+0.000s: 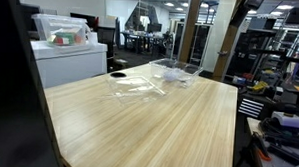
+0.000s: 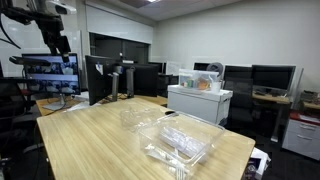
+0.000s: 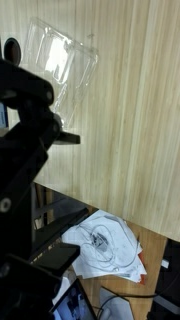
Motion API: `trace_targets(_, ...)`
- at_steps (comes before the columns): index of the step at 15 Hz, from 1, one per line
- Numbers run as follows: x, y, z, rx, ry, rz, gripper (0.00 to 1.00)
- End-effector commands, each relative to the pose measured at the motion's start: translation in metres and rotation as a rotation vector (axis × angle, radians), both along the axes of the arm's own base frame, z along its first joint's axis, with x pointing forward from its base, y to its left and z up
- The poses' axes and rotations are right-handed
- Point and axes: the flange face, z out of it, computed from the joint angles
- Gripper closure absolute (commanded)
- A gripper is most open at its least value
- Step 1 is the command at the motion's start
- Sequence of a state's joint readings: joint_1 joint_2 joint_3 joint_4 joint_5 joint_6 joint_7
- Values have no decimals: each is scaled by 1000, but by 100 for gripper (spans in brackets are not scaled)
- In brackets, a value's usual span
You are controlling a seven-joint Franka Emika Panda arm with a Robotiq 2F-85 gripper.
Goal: Put the fork in the container and the lid on top
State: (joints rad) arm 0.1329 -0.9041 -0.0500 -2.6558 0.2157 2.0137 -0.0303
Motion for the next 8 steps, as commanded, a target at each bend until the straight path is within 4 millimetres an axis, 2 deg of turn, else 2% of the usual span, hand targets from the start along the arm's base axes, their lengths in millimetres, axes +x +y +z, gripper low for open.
trace_targets(1,11,-11,-3,8,-26,38,0)
trace_targets(4,25,-31,-11,-11,-72,111,0)
trace_targets(8,51,-70,-35,-15,-103,268,0)
